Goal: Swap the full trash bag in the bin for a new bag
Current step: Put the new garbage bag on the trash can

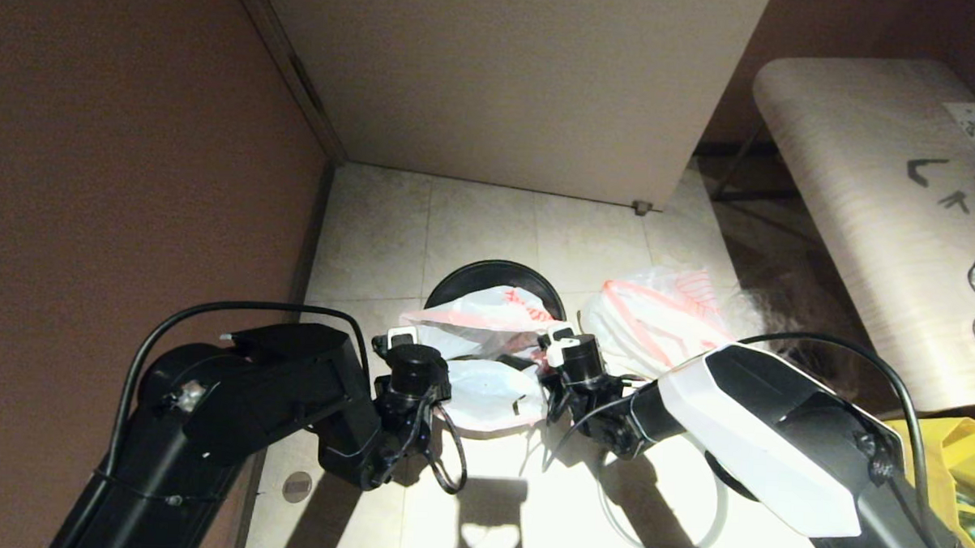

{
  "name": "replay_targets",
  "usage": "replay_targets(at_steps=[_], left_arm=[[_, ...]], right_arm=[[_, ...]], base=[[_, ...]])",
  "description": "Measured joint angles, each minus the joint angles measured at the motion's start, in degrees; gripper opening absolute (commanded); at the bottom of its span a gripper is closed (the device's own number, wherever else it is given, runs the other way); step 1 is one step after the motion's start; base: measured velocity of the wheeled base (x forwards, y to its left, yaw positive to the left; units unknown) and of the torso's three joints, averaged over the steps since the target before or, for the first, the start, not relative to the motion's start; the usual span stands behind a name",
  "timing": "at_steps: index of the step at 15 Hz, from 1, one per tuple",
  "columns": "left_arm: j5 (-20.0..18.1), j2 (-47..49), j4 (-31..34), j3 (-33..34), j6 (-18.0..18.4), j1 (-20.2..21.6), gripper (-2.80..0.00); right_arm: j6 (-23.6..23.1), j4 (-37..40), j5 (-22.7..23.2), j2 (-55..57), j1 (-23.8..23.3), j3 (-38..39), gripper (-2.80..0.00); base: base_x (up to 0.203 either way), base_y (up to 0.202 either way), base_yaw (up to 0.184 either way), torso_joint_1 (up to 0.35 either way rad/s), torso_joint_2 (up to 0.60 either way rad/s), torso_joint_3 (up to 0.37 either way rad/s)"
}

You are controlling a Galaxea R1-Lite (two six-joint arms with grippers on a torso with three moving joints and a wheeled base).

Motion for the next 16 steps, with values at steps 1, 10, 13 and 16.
replay_targets(at_steps=[1, 10, 13, 16], left_arm=[[0.1, 0.0, 0.0, -0.1, 0.0, 0.2, 0.0], [-4.9, -16.3, 4.0, 19.9, -5.2, -0.8, 0.0], [-8.5, -21.6, 16.3, 18.1, -14.0, -2.7, 0.0], [-10.1, -19.7, 25.4, 9.7, -17.0, -2.9, 0.0]], right_arm=[[0.0, 0.0, 0.0, 0.1, 0.1, -0.2, -2.8], [-0.2, -0.1, -0.4, 0.7, 0.7, -0.3, -2.8], [-0.2, -0.1, -0.4, 0.6, 0.8, -0.3, -2.8], [-0.2, -0.1, -0.4, 0.6, 0.8, -0.2, -2.8]], base=[[0.0, 0.0, 0.0, 0.0, 0.0, 0.0], [0.0, 0.0, 0.0, 0.0, 0.0, 0.0], [0.0, 0.0, 0.0, 0.0, 0.0, 0.0], [0.0, 0.0, 0.0, 0.0, 0.0, 0.0]])
